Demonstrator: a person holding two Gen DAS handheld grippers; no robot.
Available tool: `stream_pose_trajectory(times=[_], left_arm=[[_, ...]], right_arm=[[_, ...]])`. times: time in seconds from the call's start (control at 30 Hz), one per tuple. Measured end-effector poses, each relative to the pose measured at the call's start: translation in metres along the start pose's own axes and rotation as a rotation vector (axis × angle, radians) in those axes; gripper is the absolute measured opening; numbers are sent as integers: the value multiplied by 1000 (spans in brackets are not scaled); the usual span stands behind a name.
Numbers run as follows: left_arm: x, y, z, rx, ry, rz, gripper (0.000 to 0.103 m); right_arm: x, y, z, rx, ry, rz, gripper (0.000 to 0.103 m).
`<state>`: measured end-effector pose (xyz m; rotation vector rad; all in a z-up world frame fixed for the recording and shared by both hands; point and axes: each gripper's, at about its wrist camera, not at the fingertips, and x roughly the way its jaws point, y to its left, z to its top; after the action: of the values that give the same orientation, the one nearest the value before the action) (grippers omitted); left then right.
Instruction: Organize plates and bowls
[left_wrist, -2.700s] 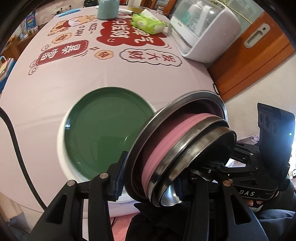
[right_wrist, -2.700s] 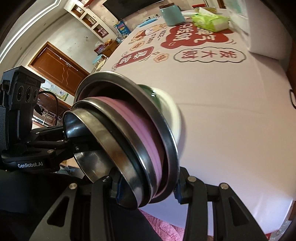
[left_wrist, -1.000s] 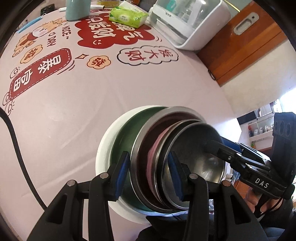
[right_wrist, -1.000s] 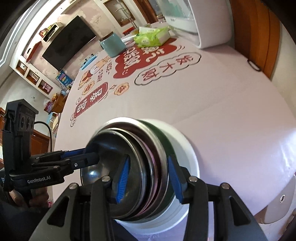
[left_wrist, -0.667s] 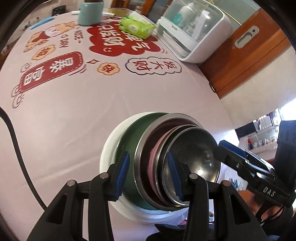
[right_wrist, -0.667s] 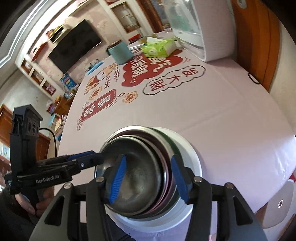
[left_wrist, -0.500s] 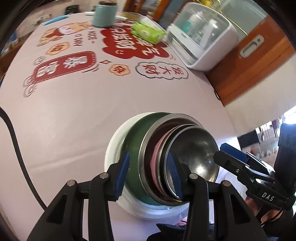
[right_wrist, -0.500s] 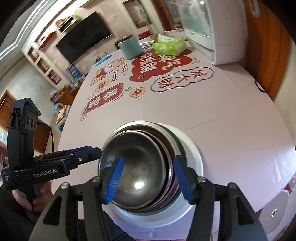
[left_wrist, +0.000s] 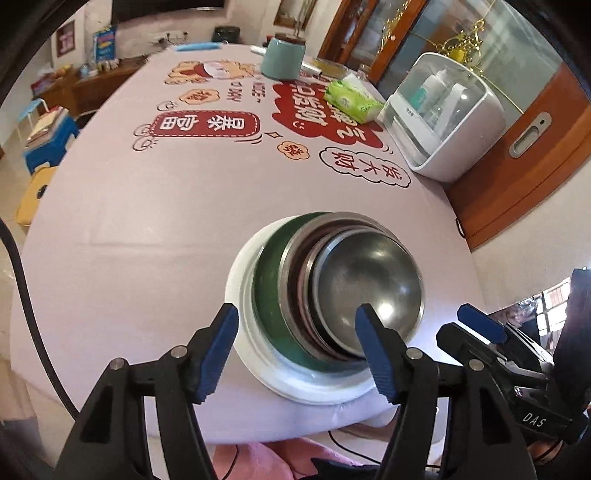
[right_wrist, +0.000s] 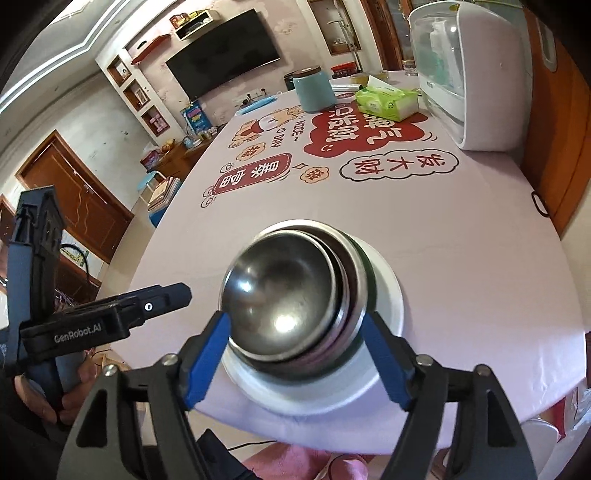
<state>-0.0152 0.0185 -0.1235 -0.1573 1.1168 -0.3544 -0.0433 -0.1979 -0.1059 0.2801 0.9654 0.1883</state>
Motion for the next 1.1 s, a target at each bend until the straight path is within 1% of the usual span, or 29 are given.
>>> stream_pose_trajectory(times=[0.03,0.17,0.23,0.3,0.37,0.43,0.47,0.5,0.6,0.63,0.73,0.87,1.0,1.1], left_arm=[[-4,-3,-5,-2,-7,5,70],[-21,-17,-25,-8,-42,52,72],[-33,-24,-34,-7,-71,78,77],[-42,-30,-36,-4,-91,90,79],[-53,-39,-36,6,-114,104,83],[-62,-48,-33,17,-142,109,90],[-69,-53,-32,24,-168,114,91],[-75,-59,-32,31,-190,116,91],[-87,-71,-33,57,-233,138,101],[-91,-76,-34,73,-255,160,101],[-97,-82,-34,89,-269,215,102],[-106,-79,-35,49,-298,266,102],[-111,-79,-39,38,-314,291,102],[-110,-81,-42,40,-319,303,102]], right_arm=[[-4,-1,-3,-6,2,-12,82],[-16,-2,-8,-13,10,-20,84],[-28,-1,-9,-26,0,-29,87],[-41,2,-9,-48,-20,-27,89],[-53,6,-7,-64,-32,-46,93],[-66,10,-3,-72,-37,-87,95],[-72,11,-2,-72,-42,-98,96],[-80,13,-1,-73,-55,-105,96],[-94,16,-2,-80,-84,-112,100],[-98,16,-4,-79,-94,-119,103],[-105,12,-3,-53,-103,-131,103],[-113,8,-4,-7,-134,-132,103],[-114,9,-5,-17,-140,-133,103],[-114,17,-8,-57,-139,-123,103]])
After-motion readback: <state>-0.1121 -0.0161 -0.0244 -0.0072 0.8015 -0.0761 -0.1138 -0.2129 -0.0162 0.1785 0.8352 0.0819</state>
